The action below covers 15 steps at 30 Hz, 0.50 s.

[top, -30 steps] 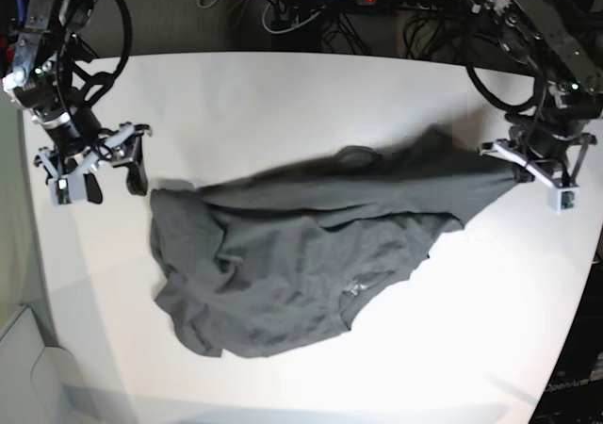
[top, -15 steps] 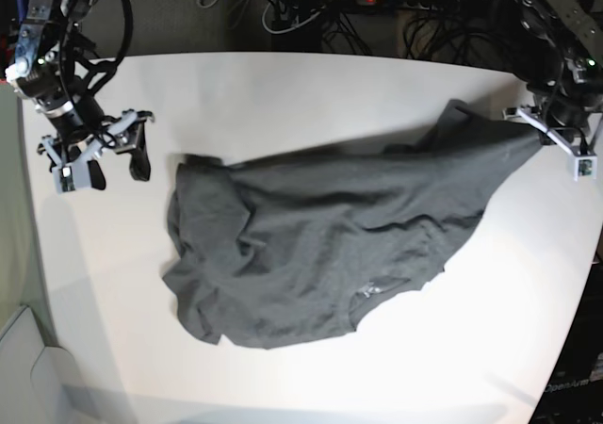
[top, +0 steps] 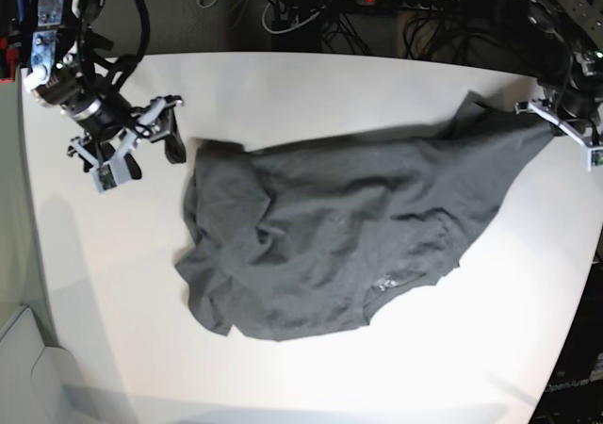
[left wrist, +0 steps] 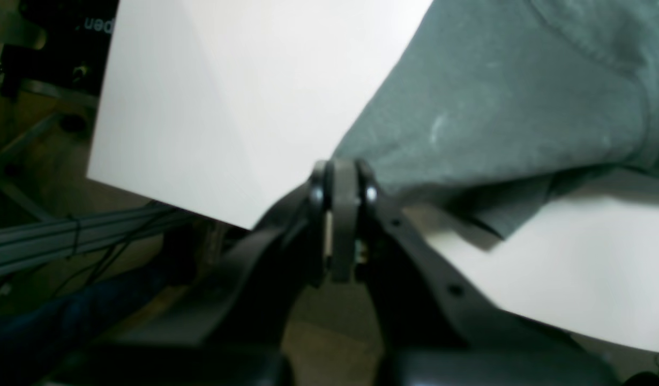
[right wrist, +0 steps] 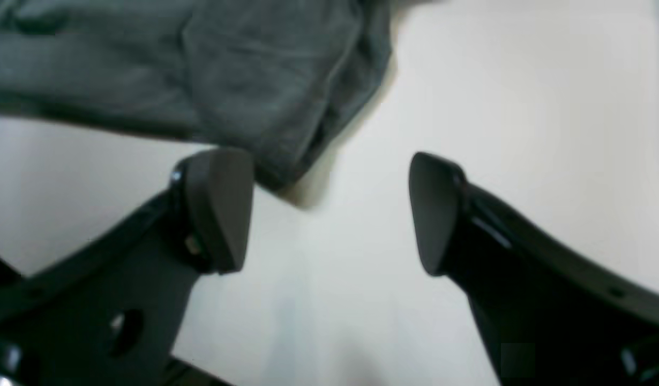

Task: Layout the t-shirt on the table in an organized manner, then fold the t-shirt properly
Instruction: 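Move the right gripper to the t-shirt edge nearest it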

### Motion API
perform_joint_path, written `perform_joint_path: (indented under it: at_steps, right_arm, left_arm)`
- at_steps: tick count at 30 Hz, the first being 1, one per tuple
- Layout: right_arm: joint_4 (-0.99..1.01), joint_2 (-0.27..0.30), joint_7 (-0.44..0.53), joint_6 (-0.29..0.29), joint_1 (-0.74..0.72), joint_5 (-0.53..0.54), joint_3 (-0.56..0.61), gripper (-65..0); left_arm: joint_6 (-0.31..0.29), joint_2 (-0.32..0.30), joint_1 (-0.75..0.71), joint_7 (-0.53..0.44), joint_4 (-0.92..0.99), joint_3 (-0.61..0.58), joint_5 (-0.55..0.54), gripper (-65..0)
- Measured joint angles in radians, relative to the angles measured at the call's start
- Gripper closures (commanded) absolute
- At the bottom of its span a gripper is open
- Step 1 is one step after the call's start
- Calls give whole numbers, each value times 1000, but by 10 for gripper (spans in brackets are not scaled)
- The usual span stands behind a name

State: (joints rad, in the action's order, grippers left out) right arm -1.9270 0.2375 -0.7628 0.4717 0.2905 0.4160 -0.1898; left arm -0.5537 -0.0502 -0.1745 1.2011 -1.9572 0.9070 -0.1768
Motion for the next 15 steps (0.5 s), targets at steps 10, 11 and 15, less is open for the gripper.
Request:
perform_joint_path:
  at_steps: [10,11,15]
  right_arm:
    - [175,8,-2,100,-64,-4,64,-489]
    - [185,8,5,106,-71,-2,60,-489]
    - [217,9,-1,112,-85,-3,57,-489]
  left_arm:
    - [0,-2,6,0,0,0,-3,-5]
    - [0,-2,6,-1,0,0,-4,-5]
    - [0,-2,6,0,0,-1,0,-5]
